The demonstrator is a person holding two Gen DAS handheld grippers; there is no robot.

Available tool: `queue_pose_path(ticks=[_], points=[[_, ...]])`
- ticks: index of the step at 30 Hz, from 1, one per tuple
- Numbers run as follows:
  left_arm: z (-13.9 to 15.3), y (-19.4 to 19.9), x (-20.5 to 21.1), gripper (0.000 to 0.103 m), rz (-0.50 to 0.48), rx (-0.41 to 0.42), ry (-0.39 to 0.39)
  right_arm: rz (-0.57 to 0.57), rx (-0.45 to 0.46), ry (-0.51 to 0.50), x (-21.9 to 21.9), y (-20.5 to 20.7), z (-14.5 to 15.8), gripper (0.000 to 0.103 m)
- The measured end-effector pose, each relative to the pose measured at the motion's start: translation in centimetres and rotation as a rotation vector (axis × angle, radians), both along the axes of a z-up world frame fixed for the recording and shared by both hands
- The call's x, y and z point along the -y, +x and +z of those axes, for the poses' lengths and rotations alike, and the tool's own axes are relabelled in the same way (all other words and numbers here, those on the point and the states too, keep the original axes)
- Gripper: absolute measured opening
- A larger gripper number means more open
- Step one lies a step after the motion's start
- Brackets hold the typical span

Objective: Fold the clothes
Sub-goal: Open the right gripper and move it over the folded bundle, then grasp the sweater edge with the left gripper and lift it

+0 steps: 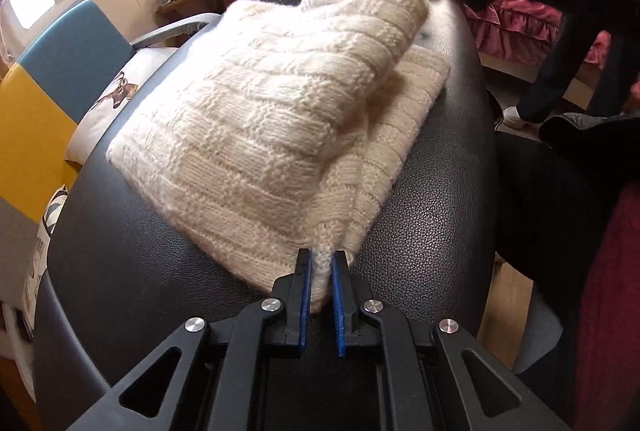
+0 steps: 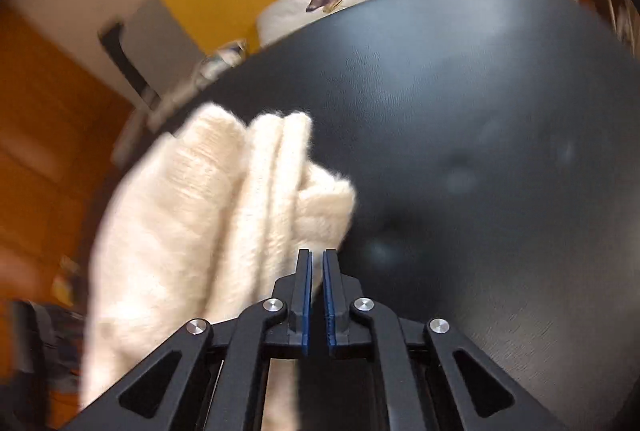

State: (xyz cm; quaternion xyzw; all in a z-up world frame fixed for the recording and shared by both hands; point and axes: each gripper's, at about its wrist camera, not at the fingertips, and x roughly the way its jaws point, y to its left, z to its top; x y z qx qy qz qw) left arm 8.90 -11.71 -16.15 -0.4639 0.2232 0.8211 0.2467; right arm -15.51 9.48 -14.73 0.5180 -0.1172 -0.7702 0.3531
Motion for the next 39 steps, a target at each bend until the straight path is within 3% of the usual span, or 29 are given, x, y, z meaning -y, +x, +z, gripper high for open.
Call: queue_pose_path(ticks=[1, 4, 5, 7, 11, 15, 18, 21, 24, 26, 28, 30, 33, 39], points=[[0.1, -0.1, 0.2, 0.010, 0.008, 0.010, 0.016, -0.016, 0.014, -0.083, -1.3, 0.4, 0.1, 0.023], [0.4, -0.4, 0.7, 0.010, 0.020, 0.029, 0.041, 0.052, 0.021, -0.236, -3.6, 2.5, 2.0, 0.031], [0.4, -0.4, 0.7, 0.010, 0.018, 0.030, 0.037, 0.118, 0.036, -0.262, -3.6, 3.4, 2.6, 0.035], [0.4, -0.3, 0.5, 0.010, 0.011, 0.030, 0.026, 0.257, 0.010, -0.226, -2.4, 5.6, 4.1, 0.057], [1.7, 0.1, 1.2, 0.010, 0.020, 0.053, 0.048, 0.489, -0.053, -0.113, 0.7, 10.1, 5.8, 0.060], [3.5, 0.1, 3.6, 0.010, 0.087, 0.111, 0.159, 0.624, -0.089, 0.043, 3.9, 11.3, 5.0, 0.060], [5.3, -0.2, 5.0, 0.010, 0.133, 0.124, 0.236, 0.681, -0.070, 0.060, 5.4, 11.3, 3.8, 0.060], [7.5, -2.4, 5.7, 0.011, 0.193, 0.112, 0.344, 0.701, -0.056, 0.010, 6.2, 11.0, 2.7, 0.060], [8.9, -7.3, 4.2, 0.032, 0.213, 0.140, 0.406, 0.692, -0.080, -0.065, 6.3, 11.4, 1.8, 0.060], [9.7, -11.0, 2.9, 0.056, 0.219, 0.165, 0.440, 0.682, -0.097, -0.060, 6.2, 12.2, 0.6, 0.060], [10.4, -14.6, 1.6, 0.058, 0.225, 0.190, 0.473, 0.640, -0.086, -0.076, 5.9, 12.2, -0.2, 0.052], [11.2, -18.3, 0.3, 0.064, 0.232, 0.214, 0.507, 0.612, -0.085, -0.096, 5.6, 12.3, -0.6, 0.052], [10.2, -23.1, -3.0, 0.065, 0.241, 0.304, 0.458, 0.597, -0.087, -0.131, 5.1, 12.5, -1.0, 0.052], [4.4, -27.9, -8.5, 0.065, 0.307, 0.533, 0.180, 0.586, -0.091, -0.180, 5.1, 12.3, -2.0, 0.053]])
